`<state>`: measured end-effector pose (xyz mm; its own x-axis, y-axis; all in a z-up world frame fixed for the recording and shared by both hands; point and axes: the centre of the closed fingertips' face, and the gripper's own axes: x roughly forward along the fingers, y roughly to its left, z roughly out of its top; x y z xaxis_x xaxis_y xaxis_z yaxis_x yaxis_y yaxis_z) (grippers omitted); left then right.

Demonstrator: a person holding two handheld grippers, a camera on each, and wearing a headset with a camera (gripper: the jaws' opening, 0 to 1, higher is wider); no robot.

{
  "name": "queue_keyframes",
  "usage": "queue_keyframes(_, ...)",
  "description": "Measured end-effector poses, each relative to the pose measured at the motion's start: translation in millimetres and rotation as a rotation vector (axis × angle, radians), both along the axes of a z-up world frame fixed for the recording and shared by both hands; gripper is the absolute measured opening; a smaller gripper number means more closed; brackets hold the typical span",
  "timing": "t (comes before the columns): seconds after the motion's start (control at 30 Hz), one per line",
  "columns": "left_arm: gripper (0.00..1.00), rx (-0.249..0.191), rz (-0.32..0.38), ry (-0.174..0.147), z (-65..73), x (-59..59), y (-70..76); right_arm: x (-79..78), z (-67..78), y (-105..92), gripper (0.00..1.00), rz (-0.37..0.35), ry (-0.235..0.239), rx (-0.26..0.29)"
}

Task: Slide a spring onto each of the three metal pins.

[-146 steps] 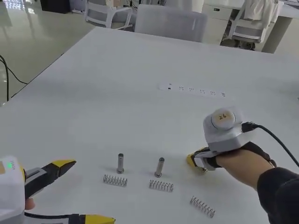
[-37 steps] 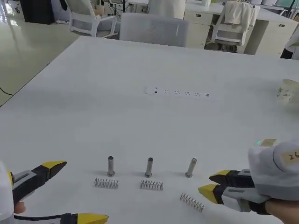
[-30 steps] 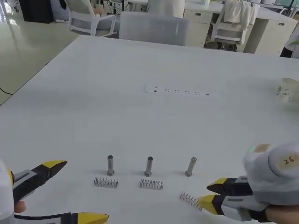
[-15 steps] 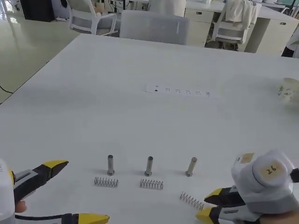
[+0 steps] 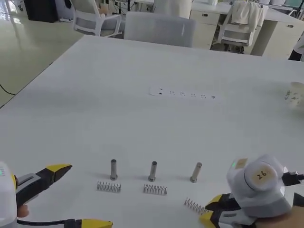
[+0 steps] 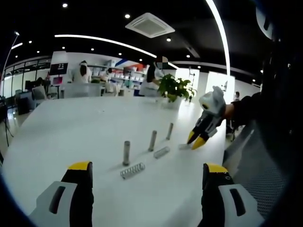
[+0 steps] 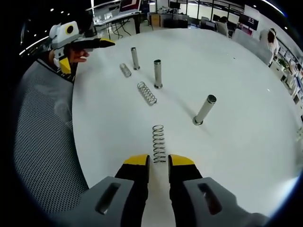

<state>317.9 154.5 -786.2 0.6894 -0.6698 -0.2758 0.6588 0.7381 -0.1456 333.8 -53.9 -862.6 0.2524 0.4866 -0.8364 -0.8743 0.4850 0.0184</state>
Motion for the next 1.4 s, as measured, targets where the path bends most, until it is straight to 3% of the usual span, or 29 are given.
queue_keyframes(0.1,0.92,-0.002,-0.003,0.001,0.8,-0.8,-0.6,0.3,-2.8,-2.6,0.12,0.009,-0.008,-0.025)
queue_keyframes(0.47,0.92,-0.002,-0.003,-0.009,3.4,-1.3,-0.6,5.4,0.1,-4.2,0.08,0.019,-0.048,-0.039)
queue_keyframes(0.63,0.9,-0.004,-0.005,-0.01,4.9,-2.0,-0.6,6.9,9.8,-1.5,0.08,0.006,-0.05,-0.011)
queue_keyframes(0.73,0.89,-0.004,-0.009,-0.011,4.9,-2.8,-1.2,6.0,18.2,5.0,0.08,-0.001,-0.039,0.036)
queue_keyframes(0.87,0.86,-0.005,-0.022,-0.01,5.5,-4.6,-4.2,4.4,24.0,9.6,0.08,0.009,-0.042,0.042)
queue_keyframes(1.4,0.7,0.019,-0.176,0.008,0.5,-17.7,-40.2,0.1,40.8,33.0,0.08,0.1,-0.044,0.051)
